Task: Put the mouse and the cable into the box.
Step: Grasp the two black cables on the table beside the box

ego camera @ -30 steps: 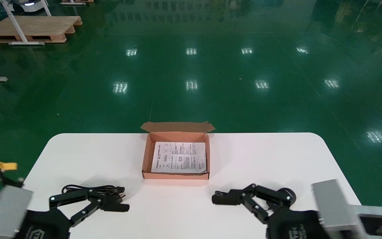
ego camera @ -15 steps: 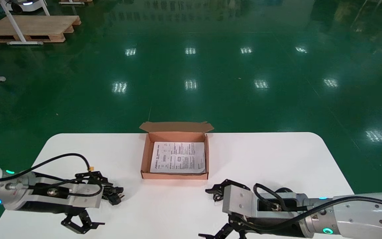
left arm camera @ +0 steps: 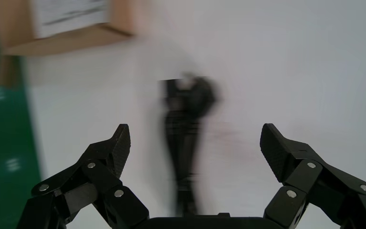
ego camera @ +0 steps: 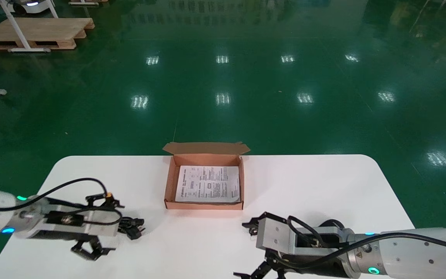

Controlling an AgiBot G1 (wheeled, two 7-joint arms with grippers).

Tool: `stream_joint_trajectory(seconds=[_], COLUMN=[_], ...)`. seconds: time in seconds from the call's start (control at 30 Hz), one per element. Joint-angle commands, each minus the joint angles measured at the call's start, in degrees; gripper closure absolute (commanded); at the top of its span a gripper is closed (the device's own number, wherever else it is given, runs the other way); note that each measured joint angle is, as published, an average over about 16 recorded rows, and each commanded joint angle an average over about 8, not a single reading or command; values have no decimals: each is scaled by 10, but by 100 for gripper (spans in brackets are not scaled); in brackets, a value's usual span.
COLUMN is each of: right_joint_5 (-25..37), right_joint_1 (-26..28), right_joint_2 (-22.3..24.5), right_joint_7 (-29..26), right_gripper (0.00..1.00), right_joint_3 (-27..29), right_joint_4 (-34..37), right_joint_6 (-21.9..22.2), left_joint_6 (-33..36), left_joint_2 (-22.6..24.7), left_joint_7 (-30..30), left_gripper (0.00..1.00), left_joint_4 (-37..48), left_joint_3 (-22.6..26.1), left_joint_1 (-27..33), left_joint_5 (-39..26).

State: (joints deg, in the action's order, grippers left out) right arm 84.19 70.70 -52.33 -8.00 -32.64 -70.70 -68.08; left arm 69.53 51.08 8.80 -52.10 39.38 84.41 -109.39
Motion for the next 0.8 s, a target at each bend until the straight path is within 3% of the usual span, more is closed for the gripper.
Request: stream_joint_trajectory(seconds=[0.03,0.23,0.8], right_joint_5=[10,26,42], right_joint_1=[0,1,-5], right_joint_2=[-7,-9,0], right_joint_7=[-8,-16,-28], right_gripper=[0,0,0], right_joint_3=[-2,-7,-13], right_joint_4=[-10,-20,-37], right_joint_6=[12,21,20], left_joint_6=[-39,-97,-142], left_joint_2=[14,60,125], left_joint_7=[8,46,148], left_gripper=[0,0,0], left_joint_4=[12,131,339], left_joint_3=[6,20,17], left_joint_1=[0,28,65], left_joint_5=[-31,-75,-59])
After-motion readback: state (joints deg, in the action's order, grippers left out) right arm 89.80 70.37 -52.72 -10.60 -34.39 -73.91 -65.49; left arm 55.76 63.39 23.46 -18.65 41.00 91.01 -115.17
